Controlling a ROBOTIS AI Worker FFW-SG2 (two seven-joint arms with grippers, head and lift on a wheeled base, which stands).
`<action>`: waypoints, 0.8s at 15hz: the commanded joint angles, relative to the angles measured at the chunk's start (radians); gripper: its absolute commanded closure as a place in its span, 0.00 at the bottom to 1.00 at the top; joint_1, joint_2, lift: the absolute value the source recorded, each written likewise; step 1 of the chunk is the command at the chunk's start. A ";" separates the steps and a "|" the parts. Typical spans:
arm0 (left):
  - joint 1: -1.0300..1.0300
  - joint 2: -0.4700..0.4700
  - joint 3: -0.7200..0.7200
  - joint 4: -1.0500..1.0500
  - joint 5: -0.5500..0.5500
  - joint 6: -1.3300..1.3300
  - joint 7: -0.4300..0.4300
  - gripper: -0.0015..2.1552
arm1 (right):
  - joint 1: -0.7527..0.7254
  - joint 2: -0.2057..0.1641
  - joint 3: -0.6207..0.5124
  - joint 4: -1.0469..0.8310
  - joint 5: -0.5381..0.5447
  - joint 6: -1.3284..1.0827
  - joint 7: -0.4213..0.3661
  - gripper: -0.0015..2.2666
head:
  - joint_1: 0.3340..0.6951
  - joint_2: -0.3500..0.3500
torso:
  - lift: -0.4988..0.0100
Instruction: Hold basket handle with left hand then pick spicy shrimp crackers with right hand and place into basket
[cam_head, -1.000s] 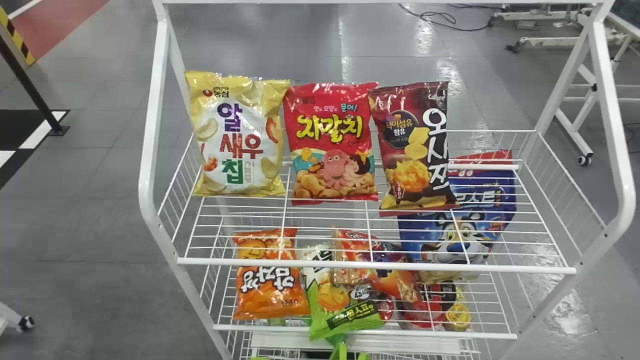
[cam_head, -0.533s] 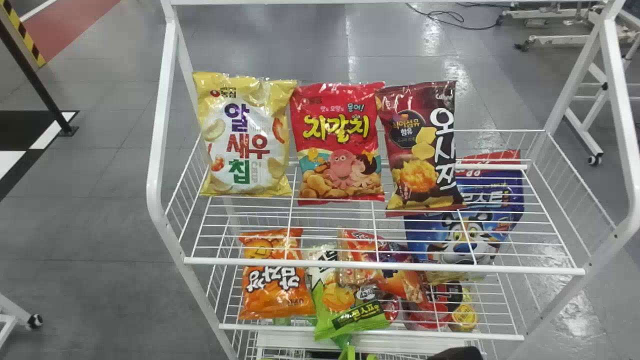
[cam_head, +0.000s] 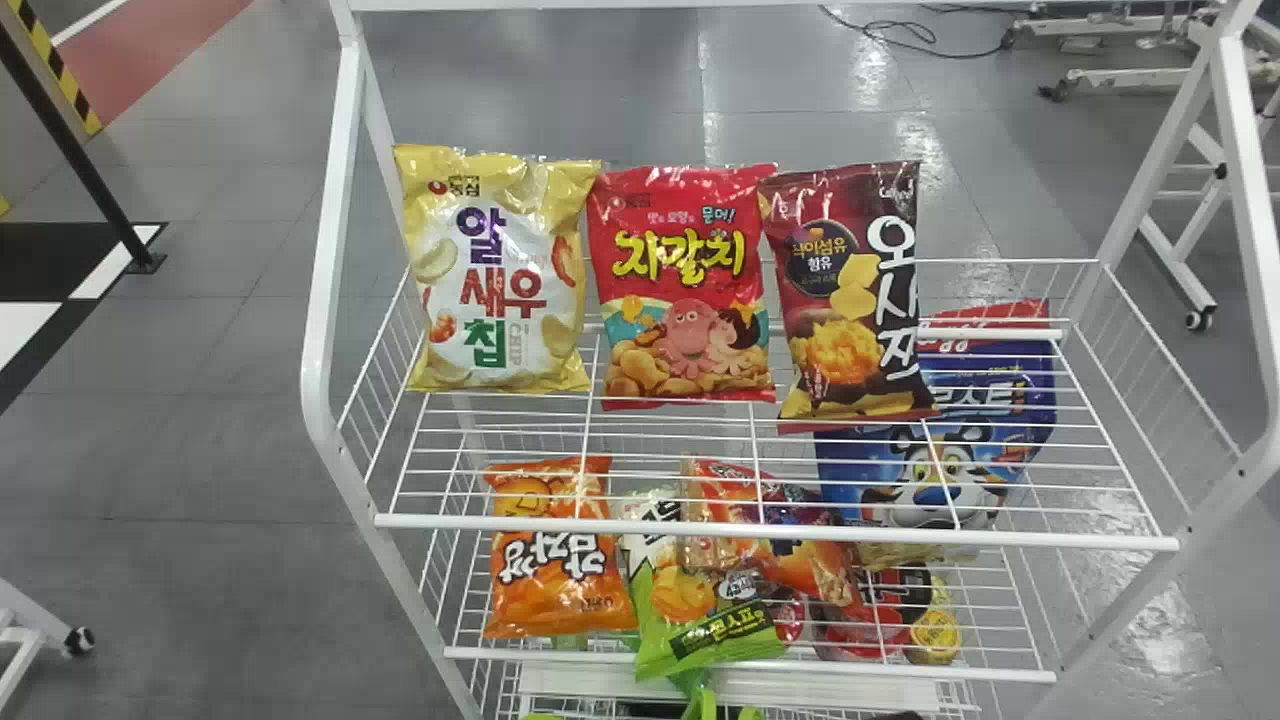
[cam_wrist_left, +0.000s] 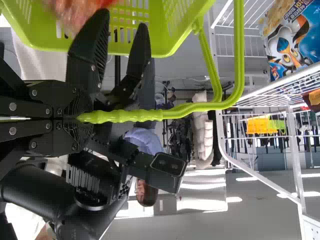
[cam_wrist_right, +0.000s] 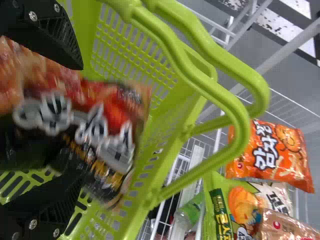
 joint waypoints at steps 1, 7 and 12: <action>0.000 -0.006 -0.001 -0.001 0.000 0.001 0.000 0.84 | -0.004 0.000 0.021 0.018 0.021 -0.004 -0.001 0.03 | 1.00 0.59 | 0.91; 0.006 -0.006 0.002 -0.006 0.000 0.001 -0.005 0.84 | 0.048 -0.008 -0.047 -0.073 0.108 -0.078 0.003 0.03 | 1.00 0.55 | 0.91; 0.006 -0.006 -0.003 -0.004 -0.001 0.001 -0.002 0.84 | 0.113 -0.006 -0.238 -0.151 0.096 -0.308 0.025 0.03 | 1.00 0.24 | 0.91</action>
